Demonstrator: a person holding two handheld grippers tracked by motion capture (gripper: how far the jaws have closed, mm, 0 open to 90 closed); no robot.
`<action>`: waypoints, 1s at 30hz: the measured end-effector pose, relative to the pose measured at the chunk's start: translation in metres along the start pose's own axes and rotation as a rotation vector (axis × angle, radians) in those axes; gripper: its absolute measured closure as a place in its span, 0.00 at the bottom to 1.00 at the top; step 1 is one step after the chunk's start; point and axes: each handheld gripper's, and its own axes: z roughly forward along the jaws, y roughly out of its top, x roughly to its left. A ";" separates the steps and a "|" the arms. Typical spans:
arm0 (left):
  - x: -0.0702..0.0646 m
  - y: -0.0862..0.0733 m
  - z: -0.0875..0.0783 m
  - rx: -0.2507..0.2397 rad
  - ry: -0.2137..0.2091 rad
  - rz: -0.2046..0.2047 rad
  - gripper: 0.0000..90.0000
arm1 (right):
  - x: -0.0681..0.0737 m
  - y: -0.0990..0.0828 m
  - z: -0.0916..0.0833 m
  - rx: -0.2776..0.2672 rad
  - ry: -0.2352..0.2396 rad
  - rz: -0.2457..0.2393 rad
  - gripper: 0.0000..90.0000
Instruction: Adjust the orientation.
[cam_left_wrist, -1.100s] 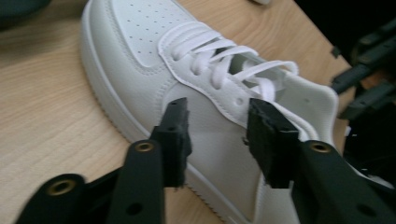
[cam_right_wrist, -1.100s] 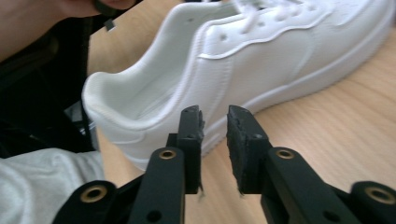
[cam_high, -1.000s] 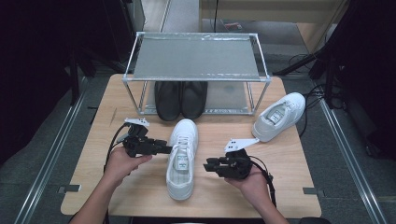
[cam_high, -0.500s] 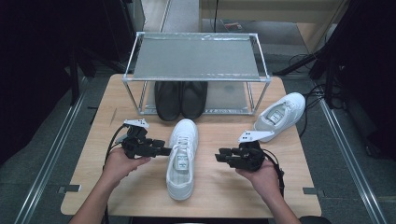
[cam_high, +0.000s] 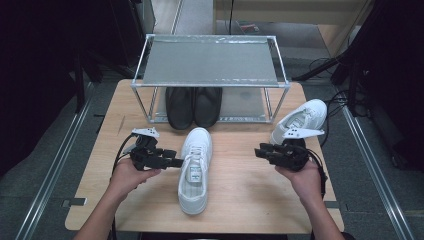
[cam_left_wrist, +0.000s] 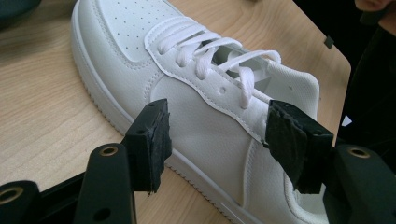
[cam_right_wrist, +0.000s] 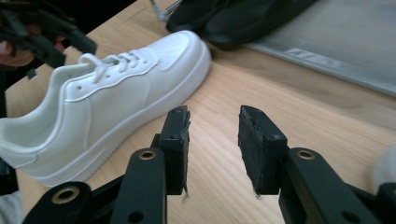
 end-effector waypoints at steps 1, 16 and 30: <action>-0.001 0.000 0.000 -0.001 0.012 0.010 0.44 | -0.003 0.001 -0.002 -0.006 -0.008 0.004 0.71; -0.004 0.001 -0.001 0.001 -0.007 0.020 0.40 | -0.055 0.020 -0.029 -0.019 -0.112 0.072 0.69; -0.004 0.000 -0.001 0.001 -0.002 0.031 0.41 | -0.091 0.024 -0.014 0.050 -0.173 0.131 0.65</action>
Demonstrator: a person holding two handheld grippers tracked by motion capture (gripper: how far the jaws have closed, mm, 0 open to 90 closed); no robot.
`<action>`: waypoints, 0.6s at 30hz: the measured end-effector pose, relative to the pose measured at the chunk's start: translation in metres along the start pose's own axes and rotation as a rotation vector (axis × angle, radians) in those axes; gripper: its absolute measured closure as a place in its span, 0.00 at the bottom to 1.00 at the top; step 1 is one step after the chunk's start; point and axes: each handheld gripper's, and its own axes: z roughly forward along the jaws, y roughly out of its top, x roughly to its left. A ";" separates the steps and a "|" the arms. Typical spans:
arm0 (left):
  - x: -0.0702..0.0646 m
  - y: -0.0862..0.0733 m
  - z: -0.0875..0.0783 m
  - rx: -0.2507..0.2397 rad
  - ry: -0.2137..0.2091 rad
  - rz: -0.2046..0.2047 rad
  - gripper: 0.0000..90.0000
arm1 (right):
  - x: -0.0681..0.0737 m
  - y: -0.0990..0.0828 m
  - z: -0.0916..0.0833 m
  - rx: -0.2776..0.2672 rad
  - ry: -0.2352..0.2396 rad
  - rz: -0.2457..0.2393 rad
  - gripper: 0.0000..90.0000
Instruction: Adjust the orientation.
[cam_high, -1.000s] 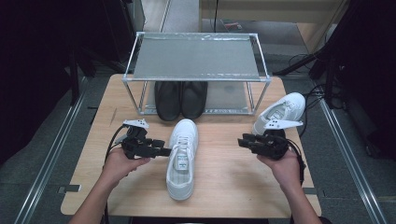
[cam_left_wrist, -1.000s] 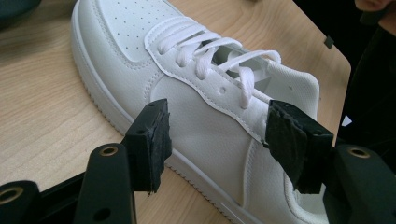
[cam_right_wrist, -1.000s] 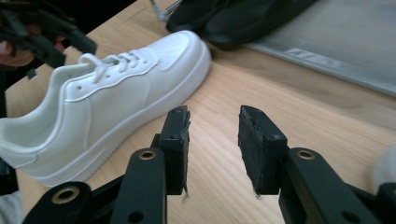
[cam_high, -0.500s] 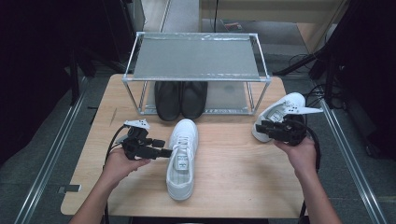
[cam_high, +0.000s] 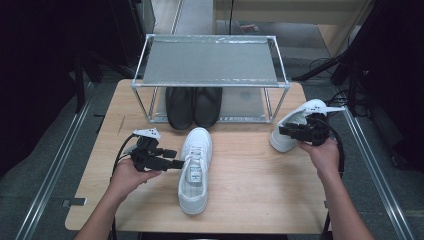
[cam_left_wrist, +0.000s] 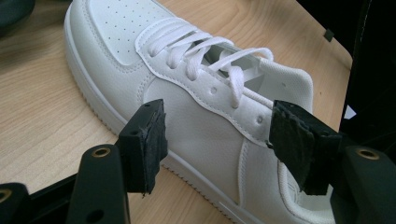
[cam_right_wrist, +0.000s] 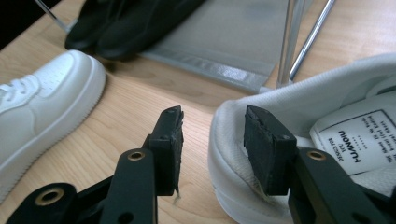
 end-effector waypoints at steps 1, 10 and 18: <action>0.000 0.000 0.000 0.000 -0.001 -0.001 0.41 | -0.002 -0.001 0.004 0.007 -0.002 -0.004 0.65; 0.001 -0.001 0.001 0.002 0.001 -0.009 0.41 | -0.007 -0.006 0.026 0.045 -0.027 0.018 0.69; 0.002 -0.001 0.001 0.005 0.002 -0.008 0.41 | -0.010 -0.012 0.040 0.055 -0.025 0.027 0.71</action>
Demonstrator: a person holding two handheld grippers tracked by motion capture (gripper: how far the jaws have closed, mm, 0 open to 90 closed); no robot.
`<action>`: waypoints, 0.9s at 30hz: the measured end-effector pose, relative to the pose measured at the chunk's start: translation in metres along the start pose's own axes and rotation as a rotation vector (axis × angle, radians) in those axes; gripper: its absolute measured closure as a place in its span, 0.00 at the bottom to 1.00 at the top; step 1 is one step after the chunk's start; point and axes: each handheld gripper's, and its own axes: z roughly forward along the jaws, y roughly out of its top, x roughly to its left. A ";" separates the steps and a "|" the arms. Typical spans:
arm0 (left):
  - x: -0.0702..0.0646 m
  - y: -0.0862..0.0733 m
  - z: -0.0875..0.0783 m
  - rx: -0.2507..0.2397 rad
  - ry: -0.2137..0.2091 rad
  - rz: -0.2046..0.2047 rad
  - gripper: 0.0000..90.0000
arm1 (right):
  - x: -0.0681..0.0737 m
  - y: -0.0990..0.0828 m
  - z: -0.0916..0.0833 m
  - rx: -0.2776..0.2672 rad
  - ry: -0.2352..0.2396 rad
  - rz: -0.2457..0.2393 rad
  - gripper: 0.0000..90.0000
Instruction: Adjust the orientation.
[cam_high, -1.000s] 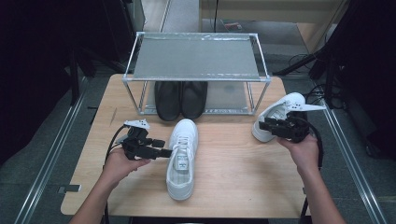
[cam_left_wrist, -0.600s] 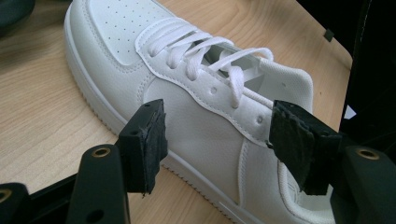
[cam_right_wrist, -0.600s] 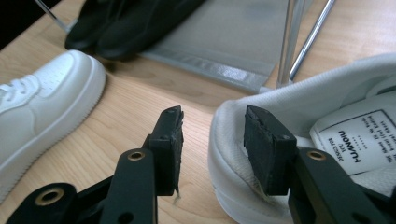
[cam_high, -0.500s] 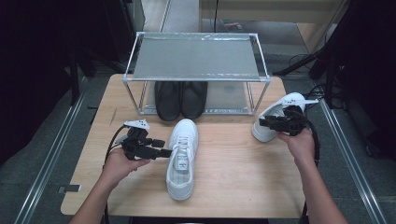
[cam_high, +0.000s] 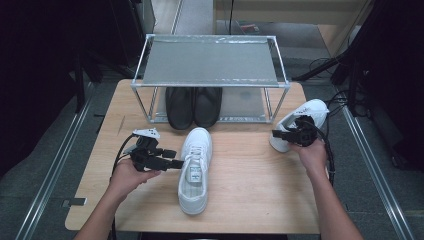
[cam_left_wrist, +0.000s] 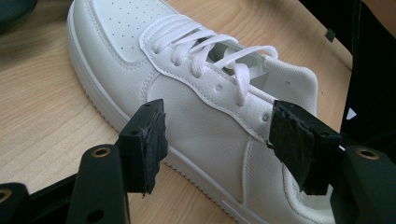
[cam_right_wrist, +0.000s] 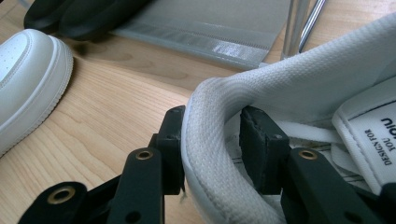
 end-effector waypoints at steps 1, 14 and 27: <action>0.000 0.000 0.000 0.001 0.002 0.001 0.41 | 0.000 0.000 0.000 -0.004 -0.001 -0.006 0.71; 0.001 -0.001 0.001 0.004 0.003 -0.004 0.41 | 0.000 0.003 -0.007 0.026 0.019 -0.042 0.81; 0.002 -0.001 0.001 0.011 0.010 -0.008 0.41 | 0.001 0.010 -0.037 -0.032 0.031 -0.051 0.83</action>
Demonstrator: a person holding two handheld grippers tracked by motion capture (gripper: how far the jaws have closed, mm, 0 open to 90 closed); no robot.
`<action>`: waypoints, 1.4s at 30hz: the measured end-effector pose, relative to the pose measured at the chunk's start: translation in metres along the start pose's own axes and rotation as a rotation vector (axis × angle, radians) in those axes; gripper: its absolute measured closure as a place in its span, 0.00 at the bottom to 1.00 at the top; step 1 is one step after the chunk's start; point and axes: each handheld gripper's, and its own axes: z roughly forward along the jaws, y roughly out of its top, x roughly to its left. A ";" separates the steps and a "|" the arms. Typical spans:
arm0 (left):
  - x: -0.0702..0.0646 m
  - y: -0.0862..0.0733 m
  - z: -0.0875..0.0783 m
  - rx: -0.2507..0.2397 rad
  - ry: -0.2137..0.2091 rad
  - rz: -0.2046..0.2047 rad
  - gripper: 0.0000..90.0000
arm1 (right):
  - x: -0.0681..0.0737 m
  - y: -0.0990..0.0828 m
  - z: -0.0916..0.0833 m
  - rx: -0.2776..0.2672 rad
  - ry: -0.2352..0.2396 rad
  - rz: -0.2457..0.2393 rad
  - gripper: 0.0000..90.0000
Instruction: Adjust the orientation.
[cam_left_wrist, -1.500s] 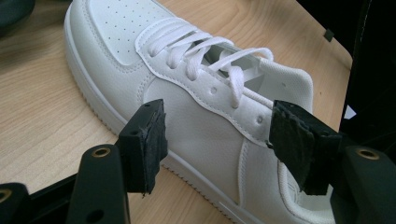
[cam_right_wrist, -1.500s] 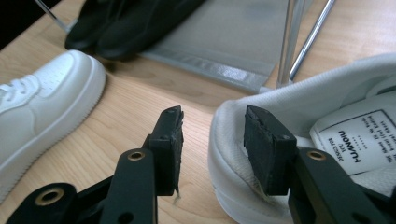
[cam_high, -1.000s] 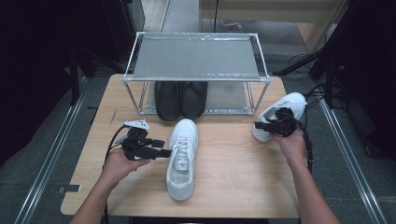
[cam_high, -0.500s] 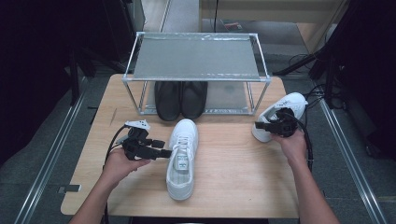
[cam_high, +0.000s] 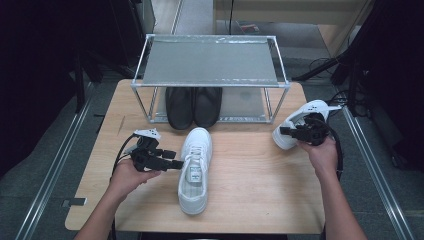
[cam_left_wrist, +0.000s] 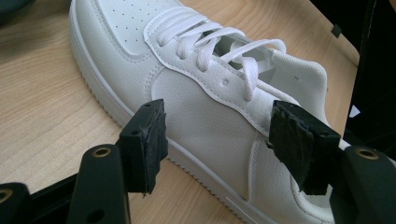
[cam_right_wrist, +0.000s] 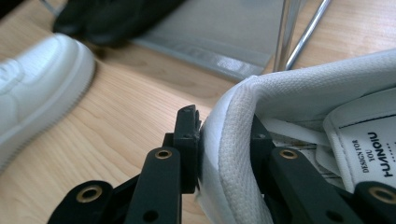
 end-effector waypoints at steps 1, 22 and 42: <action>0.000 0.000 0.000 0.001 0.000 -0.001 0.41 | 0.000 0.000 -0.003 -0.009 0.014 0.009 0.83; 0.001 0.000 -0.002 -0.004 -0.004 -0.008 0.41 | 0.074 -0.013 -0.012 0.066 0.131 -0.028 0.83; 0.000 0.001 -0.001 0.004 -0.004 -0.004 0.42 | 0.144 -0.038 0.015 0.171 0.218 -0.084 0.84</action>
